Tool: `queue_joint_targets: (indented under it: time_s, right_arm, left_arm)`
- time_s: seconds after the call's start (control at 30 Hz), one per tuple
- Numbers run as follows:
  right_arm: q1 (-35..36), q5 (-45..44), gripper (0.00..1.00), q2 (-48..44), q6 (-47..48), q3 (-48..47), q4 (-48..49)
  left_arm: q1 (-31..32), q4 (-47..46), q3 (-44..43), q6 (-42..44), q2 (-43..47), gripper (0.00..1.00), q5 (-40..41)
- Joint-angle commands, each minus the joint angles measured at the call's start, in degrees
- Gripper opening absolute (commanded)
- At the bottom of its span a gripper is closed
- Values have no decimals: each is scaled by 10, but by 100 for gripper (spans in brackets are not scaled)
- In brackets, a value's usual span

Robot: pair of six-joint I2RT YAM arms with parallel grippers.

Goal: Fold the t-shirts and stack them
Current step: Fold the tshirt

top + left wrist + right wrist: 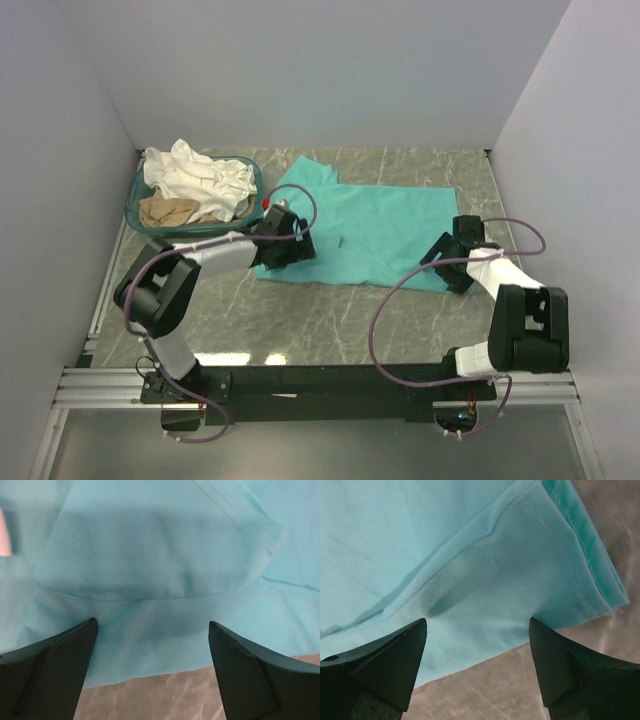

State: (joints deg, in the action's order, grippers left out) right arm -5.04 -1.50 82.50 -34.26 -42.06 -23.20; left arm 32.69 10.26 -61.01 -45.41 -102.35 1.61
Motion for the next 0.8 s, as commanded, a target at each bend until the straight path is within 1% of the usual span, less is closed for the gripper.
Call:
queue_joint_targets:
  time_s: [0.0,0.03,0.07,0.13,0.17,0.23,0.3,0.4,0.5,0.53,0.6,0.63,0.7,0.73,0.77]
  right_arm:
    - [0,-20,89,-52,-27,36,-55]
    - [0,-28,89,-80,-28,52,-63]
    - [-1,-32,90,-94,-31,60,-68]
    - [-1,-42,91,-140,-41,80,-83]
    - [-1,-46,91,-156,-46,85,-90]
    - [-2,-47,91,-205,-56,95,-103]
    - [-3,-58,91,-246,-57,88,-112]
    - [-2,-74,91,-277,-36,56,-139]
    - [-3,-76,91,-292,-10,14,-157]
    - [-3,-76,91,-293,-3,4,-162]
    - [-4,-69,91,-300,16,-20,-163]
    - [-3,-69,91,-302,21,-25,-163]
    - [-3,-65,92,-307,30,-37,-163]
    - [-3,-62,92,-310,29,-38,-162]
    - [-3,-57,92,-312,28,-38,-158]
  left_arm:
    - [60,19,82,-73,55,99,29]
    - [72,17,114,-96,69,100,47]
    - [93,22,127,-110,93,99,59]
    - [111,55,153,-149,123,99,94]
    - [126,66,158,-158,133,99,105]
    - [136,89,169,-180,151,99,127]
    - [143,98,164,-180,175,99,140]
    - [143,135,130,-166,195,99,177]
    - [143,173,71,-140,196,99,222]
    - [143,179,35,-121,189,100,232]
    - [141,193,-4,-102,180,99,257]
    - [138,196,-43,-77,167,100,262]
    - [119,201,-82,-59,150,100,274]
    - [108,199,-120,-41,127,99,273]
    - [82,201,-141,-34,112,99,267]
